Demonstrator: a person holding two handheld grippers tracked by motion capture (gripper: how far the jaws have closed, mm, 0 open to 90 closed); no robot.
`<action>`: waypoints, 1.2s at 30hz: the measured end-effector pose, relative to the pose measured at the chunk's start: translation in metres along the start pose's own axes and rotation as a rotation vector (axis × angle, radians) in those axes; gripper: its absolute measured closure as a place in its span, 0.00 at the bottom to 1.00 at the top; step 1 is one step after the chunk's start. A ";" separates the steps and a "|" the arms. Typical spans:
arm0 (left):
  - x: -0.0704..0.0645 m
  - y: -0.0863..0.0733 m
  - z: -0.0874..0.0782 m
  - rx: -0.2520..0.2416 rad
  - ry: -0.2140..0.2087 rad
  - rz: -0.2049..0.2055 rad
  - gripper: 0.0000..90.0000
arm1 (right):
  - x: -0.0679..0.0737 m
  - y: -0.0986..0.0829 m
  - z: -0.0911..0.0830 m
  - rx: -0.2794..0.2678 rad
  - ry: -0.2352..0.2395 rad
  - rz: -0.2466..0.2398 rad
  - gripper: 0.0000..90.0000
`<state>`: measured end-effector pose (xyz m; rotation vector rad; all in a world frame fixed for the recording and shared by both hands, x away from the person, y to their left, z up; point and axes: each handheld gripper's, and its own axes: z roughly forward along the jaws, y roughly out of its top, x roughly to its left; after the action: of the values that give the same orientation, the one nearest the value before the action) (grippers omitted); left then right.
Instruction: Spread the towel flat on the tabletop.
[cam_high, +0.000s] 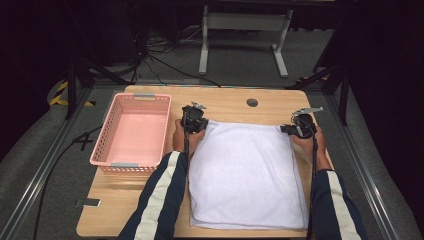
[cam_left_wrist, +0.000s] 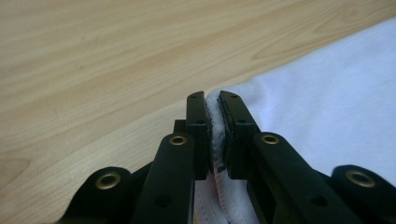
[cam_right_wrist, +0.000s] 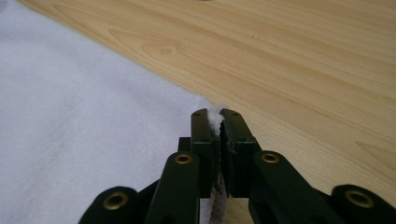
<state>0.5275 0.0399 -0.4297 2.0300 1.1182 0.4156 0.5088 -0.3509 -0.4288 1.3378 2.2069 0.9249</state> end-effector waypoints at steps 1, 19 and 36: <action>-0.003 0.003 -0.004 -0.006 -0.014 0.018 0.92 | 0.001 0.001 -0.004 -0.010 0.008 -0.006 0.94; -0.029 -0.032 -0.112 -0.107 -0.182 0.266 0.91 | 0.034 -0.022 -0.094 -0.180 0.222 -0.192 0.94; -0.063 -0.126 -0.174 -0.076 -0.353 0.466 0.90 | 0.065 -0.105 -0.163 -0.139 0.457 -0.468 0.93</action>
<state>0.3162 0.1095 -0.4065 2.1813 0.4078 0.3032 0.3105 -0.3813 -0.3882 0.5346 2.5639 1.2503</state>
